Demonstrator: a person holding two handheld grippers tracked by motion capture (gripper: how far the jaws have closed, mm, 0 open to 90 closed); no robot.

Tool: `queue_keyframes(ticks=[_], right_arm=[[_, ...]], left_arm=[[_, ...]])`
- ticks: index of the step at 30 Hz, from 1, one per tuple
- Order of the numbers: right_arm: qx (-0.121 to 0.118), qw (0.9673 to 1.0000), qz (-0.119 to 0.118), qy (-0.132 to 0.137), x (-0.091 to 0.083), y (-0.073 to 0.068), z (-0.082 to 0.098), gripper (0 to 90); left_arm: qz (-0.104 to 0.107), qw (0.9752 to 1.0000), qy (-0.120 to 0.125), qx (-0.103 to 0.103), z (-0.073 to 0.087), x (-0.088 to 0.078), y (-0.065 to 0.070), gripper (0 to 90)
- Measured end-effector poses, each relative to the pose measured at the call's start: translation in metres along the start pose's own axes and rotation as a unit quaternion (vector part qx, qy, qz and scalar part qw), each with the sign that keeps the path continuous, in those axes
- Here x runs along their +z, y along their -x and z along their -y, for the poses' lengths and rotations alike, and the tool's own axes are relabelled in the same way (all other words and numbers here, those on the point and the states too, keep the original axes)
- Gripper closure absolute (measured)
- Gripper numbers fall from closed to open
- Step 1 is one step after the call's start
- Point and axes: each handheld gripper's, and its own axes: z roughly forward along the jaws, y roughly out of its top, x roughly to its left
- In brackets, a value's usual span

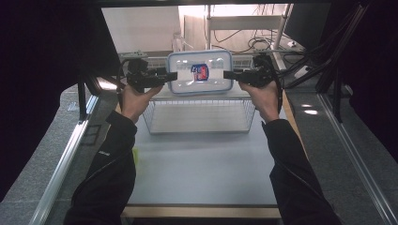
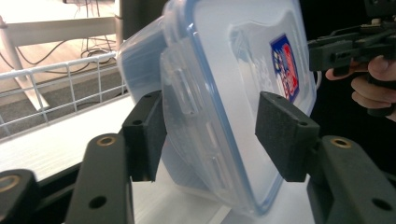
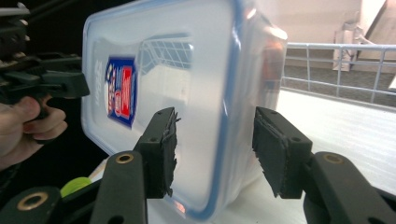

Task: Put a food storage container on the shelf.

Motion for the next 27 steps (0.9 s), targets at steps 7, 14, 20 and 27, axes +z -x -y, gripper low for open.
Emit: queue_keyframes(ticks=[7, 14, 20, 27], right_arm=[[0.003, 0.9999, 0.010, -0.010, 0.007, 0.002, 0.005, 50.5], [0.027, 0.9996, -0.008, 0.006, 0.004, 0.006, 0.006, 53.4], [0.013, 0.9999, -0.007, 0.008, -0.001, 0.003, 0.004, 56.0], [-0.010, 0.9997, 0.005, 0.021, -0.013, -0.002, 0.011, 70.6]], left_arm=[[-0.007, 0.9998, -0.001, -0.021, -0.001, 0.004, -0.004, 38.5], [-0.057, 0.9983, -0.011, -0.008, -0.002, 0.011, -0.002, 34.2], [-0.066, 0.9976, -0.013, 0.013, -0.006, 0.011, 0.003, 38.8], [-0.052, 0.9985, -0.006, 0.018, 0.006, -0.005, 0.006, 44.2]])
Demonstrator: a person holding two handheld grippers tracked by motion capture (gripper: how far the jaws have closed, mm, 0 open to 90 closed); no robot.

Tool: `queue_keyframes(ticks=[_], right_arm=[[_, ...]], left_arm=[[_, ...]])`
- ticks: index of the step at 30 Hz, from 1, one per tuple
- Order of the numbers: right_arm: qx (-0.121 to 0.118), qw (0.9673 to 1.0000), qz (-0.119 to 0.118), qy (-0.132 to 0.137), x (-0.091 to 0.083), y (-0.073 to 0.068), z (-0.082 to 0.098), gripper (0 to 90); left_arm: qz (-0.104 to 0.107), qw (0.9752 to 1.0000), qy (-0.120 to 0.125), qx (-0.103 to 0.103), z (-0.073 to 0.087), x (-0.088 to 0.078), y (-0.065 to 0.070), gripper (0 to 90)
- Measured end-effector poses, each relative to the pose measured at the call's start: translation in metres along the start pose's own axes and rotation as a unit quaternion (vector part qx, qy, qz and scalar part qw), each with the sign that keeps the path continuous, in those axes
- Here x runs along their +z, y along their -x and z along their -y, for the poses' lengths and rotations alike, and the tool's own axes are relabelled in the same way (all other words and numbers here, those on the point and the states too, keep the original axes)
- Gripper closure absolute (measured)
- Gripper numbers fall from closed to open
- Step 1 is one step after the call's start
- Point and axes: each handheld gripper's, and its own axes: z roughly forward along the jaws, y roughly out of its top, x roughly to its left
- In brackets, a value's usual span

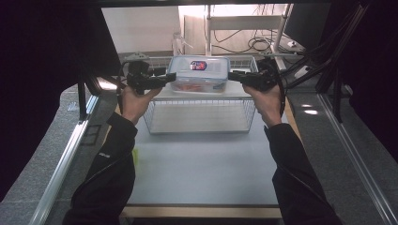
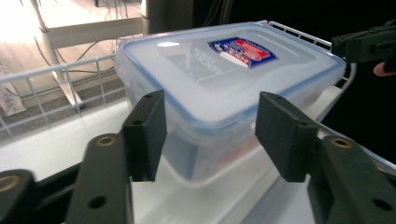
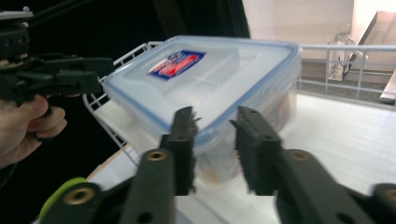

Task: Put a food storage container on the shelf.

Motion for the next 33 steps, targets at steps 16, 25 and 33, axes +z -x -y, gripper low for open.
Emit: queue_keyframes(ticks=[16, 25, 33], right_arm=[[-0.021, 0.9983, 0.044, -0.034, 0.024, -0.015, 0.021, 88.9], [-0.023, 0.9983, 0.041, -0.036, 0.027, -0.014, 0.024, 83.7], [-0.062, 0.9956, 0.057, -0.041, 0.019, -0.023, 0.031, 55.6]], left_arm=[[0.022, 0.9987, -0.042, -0.019, 0.014, 0.021, 0.006, 79.4], [0.018, 0.9990, -0.039, -0.011, 0.017, 0.019, 0.013, 72.3], [0.017, 0.9989, -0.036, 0.025, 0.029, 0.016, 0.033, 53.3]])
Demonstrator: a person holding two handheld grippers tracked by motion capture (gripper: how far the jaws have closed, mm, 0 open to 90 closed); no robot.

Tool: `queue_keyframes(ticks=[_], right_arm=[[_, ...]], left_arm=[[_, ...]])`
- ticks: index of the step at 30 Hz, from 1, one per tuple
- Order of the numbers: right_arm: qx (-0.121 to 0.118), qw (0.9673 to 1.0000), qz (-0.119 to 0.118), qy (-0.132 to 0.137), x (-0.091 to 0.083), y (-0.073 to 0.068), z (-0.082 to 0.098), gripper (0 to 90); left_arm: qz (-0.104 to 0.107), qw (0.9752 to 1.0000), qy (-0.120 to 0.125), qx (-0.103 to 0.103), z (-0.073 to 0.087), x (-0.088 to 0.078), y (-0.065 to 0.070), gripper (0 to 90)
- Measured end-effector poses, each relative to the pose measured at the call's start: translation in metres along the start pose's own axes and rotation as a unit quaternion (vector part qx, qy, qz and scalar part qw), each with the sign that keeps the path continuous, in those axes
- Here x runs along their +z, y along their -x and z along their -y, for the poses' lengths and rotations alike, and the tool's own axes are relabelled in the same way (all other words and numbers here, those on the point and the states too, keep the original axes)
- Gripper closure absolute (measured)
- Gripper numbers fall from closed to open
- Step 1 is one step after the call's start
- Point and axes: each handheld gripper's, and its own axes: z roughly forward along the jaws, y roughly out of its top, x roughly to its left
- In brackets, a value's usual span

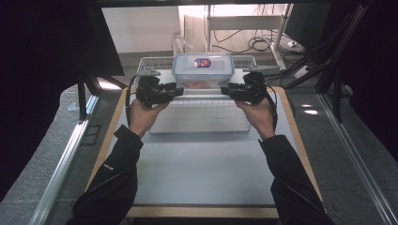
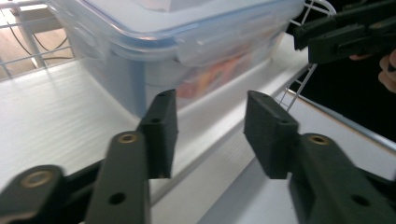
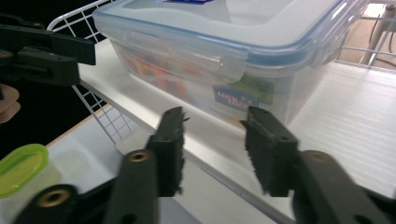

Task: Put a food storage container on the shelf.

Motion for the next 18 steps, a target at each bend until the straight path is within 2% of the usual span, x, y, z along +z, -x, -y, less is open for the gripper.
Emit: queue_keyframes(ticks=[5, 7, 10, 13, 18], right_arm=[[-0.015, 0.9999, -0.002, 0.004, -0.002, -0.003, 0.008, 36.2], [-0.022, 0.9998, 0.002, 0.002, -0.003, -0.006, 0.011, 31.5], [-0.046, 0.9989, 0.005, -0.002, -0.004, -0.011, 0.015, 24.0], [-0.060, 0.9982, 0.003, -0.004, -0.006, -0.016, 0.020, 21.3], [-0.067, 0.9978, -0.006, 0.002, -0.011, -0.022, 0.028, 15.8]], left_arm=[[-0.003, 0.9996, -0.002, 0.028, 0.008, 0.001, 0.012, 42.0], [-0.002, 0.9995, -0.003, 0.032, 0.012, 0.001, 0.015, 38.9], [-0.001, 0.9994, -0.003, 0.034, 0.018, 0.000, 0.019, 32.5], [-0.003, 0.9992, -0.004, 0.039, 0.026, -0.002, 0.024, 26.8], [-0.002, 0.9990, -0.005, 0.044, 0.039, -0.006, 0.030, 21.2]])
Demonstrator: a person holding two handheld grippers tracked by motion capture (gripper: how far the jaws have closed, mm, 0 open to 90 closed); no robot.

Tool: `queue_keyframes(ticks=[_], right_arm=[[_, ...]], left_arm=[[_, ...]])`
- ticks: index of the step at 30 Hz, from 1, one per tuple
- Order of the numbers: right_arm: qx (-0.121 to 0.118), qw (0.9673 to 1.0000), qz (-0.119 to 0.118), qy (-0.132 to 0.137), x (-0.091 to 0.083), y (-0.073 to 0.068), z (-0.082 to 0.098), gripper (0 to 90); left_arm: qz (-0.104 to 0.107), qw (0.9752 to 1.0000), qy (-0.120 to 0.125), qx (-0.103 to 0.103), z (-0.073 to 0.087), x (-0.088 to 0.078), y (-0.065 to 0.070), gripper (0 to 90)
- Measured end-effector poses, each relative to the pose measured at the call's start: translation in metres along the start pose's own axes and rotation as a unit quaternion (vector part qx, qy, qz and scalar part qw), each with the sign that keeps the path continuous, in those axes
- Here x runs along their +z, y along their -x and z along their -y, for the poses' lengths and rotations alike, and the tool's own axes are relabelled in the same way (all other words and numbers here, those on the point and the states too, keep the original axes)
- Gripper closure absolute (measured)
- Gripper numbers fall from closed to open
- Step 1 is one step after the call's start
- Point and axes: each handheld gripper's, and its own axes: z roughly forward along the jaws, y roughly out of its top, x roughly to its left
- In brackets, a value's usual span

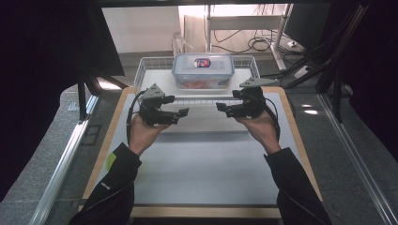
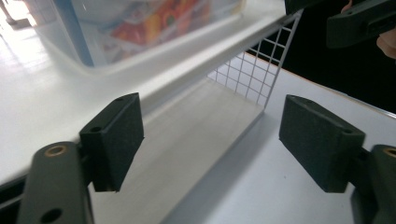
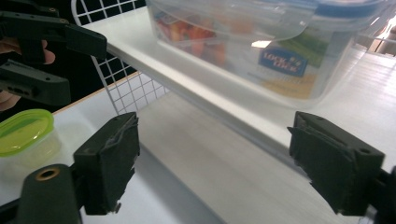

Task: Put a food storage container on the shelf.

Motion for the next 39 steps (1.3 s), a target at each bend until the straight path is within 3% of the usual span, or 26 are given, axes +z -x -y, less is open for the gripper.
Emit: queue_keyframes(ticks=[14, 19, 25, 32, 39], right_arm=[[0.007, 0.9997, -0.024, 0.005, -0.011, -0.016, 0.032, 7.6], [0.005, 0.9996, -0.027, 0.007, -0.015, -0.021, 0.045, 6.6], [0.007, 0.9995, -0.030, 0.005, -0.021, -0.027, 0.060, 4.6], [0.009, 0.9998, -0.020, -0.001, -0.029, -0.030, 0.077, 4.5], [0.011, 0.9994, -0.027, -0.017, -0.034, -0.036, 0.093, 4.6]], left_arm=[[0.028, 0.9995, -0.006, 0.016, 0.032, -0.011, 0.030, 10.7], [0.044, 0.9990, -0.010, 0.005, 0.046, -0.008, 0.039, 9.4], [0.039, 0.9989, -0.019, 0.018, 0.061, -0.006, 0.051, 7.8], [0.046, 0.9986, -0.021, 0.016, 0.078, -0.007, 0.056, 6.9], [0.044, 0.9983, -0.026, 0.027, 0.092, -0.018, 0.064, 3.5]])
